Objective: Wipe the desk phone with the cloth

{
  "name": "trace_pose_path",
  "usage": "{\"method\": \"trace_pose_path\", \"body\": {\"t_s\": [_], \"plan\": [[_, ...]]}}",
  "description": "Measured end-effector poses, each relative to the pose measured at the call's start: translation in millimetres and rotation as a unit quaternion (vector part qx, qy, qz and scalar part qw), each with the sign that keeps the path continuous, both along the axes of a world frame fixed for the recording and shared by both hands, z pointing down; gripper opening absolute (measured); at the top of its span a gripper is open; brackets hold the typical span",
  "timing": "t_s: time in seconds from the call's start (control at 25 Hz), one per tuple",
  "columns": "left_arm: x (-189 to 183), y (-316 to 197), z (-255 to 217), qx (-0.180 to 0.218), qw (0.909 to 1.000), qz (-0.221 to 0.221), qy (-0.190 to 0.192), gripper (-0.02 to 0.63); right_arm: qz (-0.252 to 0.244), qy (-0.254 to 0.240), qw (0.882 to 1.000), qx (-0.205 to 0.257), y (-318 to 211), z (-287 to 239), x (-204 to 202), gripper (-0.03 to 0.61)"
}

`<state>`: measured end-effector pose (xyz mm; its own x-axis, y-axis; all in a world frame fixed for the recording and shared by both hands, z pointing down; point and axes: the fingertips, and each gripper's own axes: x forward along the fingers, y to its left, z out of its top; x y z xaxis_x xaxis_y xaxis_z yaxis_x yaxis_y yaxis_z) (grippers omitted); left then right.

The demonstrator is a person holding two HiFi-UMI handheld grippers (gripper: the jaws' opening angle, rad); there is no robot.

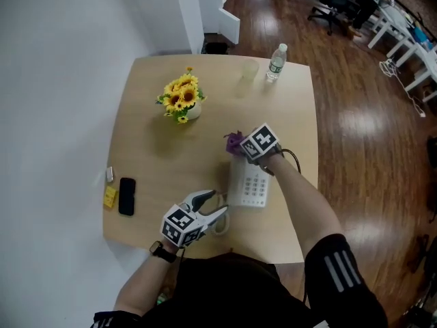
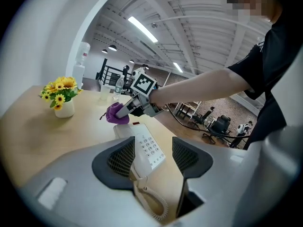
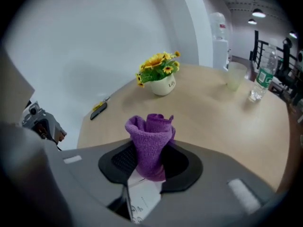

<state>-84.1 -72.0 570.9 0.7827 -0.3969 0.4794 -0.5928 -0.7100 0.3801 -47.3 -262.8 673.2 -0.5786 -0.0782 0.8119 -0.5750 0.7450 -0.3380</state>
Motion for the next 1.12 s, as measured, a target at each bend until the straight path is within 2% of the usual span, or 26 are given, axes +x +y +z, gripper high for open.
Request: {"method": "trace_pose_path", "body": {"t_s": [0.2,0.36,0.72,0.92,1.12], "plan": [[-3,6,9,-0.011,0.9999,0.001,-0.008,0.242,-0.017,0.022,1.0,-0.01,-2,16,-1,0.133],[2,2,5,-0.007,1.0,0.003,-0.006,0.242,-0.02,0.062,0.998,-0.009,-1,24,29,0.132],[17,3,-2,0.003,0.9999,0.016,-0.005,0.242,0.04,0.091,0.995,-0.015,5,27,121,0.132],[22,4,-6,0.007,0.9998,0.02,-0.004,0.242,0.077,0.129,0.989,0.011,5,23,162,0.132],[23,5,-9,0.01,0.9997,0.02,-0.005,0.242,0.166,0.061,0.984,-0.005,20,28,163,0.129]]}}
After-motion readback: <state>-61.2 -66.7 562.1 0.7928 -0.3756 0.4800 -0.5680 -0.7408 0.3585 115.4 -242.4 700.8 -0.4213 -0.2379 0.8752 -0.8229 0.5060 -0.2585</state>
